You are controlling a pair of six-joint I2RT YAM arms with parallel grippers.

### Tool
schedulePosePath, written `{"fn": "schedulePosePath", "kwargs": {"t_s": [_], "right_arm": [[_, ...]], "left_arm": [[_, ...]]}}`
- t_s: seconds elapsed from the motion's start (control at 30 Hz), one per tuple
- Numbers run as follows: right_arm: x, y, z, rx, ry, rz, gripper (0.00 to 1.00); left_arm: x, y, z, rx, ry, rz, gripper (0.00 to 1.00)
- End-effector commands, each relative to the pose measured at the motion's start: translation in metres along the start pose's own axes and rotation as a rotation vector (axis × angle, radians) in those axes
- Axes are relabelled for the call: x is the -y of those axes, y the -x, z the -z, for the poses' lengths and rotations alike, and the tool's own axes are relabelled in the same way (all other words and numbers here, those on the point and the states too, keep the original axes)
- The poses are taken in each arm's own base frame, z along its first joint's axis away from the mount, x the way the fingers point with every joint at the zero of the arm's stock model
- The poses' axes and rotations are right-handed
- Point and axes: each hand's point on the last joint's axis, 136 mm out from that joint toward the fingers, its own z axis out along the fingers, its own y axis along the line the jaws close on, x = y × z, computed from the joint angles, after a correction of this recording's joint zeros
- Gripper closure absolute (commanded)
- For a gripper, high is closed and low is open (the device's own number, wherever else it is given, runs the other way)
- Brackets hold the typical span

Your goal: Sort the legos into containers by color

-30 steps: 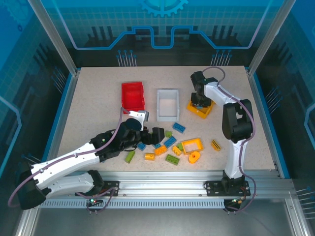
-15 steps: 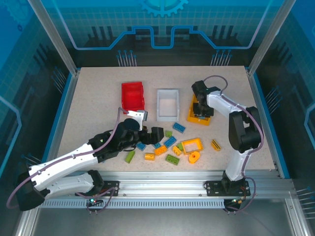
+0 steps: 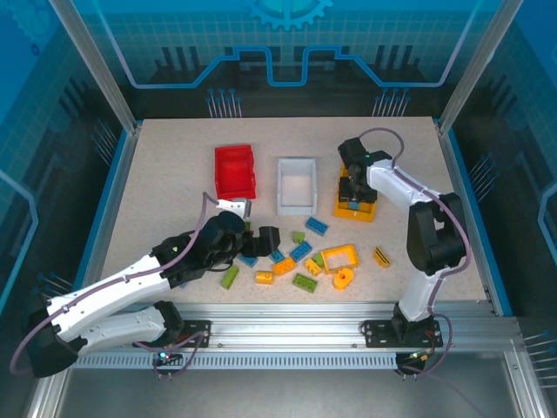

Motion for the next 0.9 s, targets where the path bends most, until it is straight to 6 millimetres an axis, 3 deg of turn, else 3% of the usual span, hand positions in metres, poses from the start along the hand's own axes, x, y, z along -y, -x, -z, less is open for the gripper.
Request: {"fn": "schedulePosePath", "kwargs": {"t_s": [0.0,0.1,0.2,0.33,0.5,0.6,0.87], "right_arm": [[-0.007,0.016,0.062,0.153,0.053,0.028,0.45],[-0.014,0.011,0.1,0.239,0.123,0.055,0.44],[-0.028,-0.008,0.136,0.316,0.232,0.104,0.43],[-0.057,-0.055,0.169,0.365,0.436,0.174,0.37],[-0.09,-0.116,0.178,0.344,0.619,0.267,0.29],[-0.104,-0.14,0.178,0.345,0.656,0.336,0.26],[-0.109,-0.156,0.175,0.328,0.669,0.333,0.26]], "left_arm": [[-0.024,0.004,0.015,-0.009,0.102,0.07,0.02],[-0.049,0.0,0.023,-0.034,0.185,0.117,0.03],[-0.071,-0.005,0.03,-0.064,0.263,0.157,0.04],[-0.102,-0.016,0.024,-0.127,0.359,0.273,0.05],[-0.111,-0.015,-0.014,-0.144,0.376,0.491,0.06],[-0.114,-0.008,-0.04,-0.117,0.406,0.63,0.08],[-0.144,-0.016,-0.099,-0.104,0.572,0.987,0.08]]}}
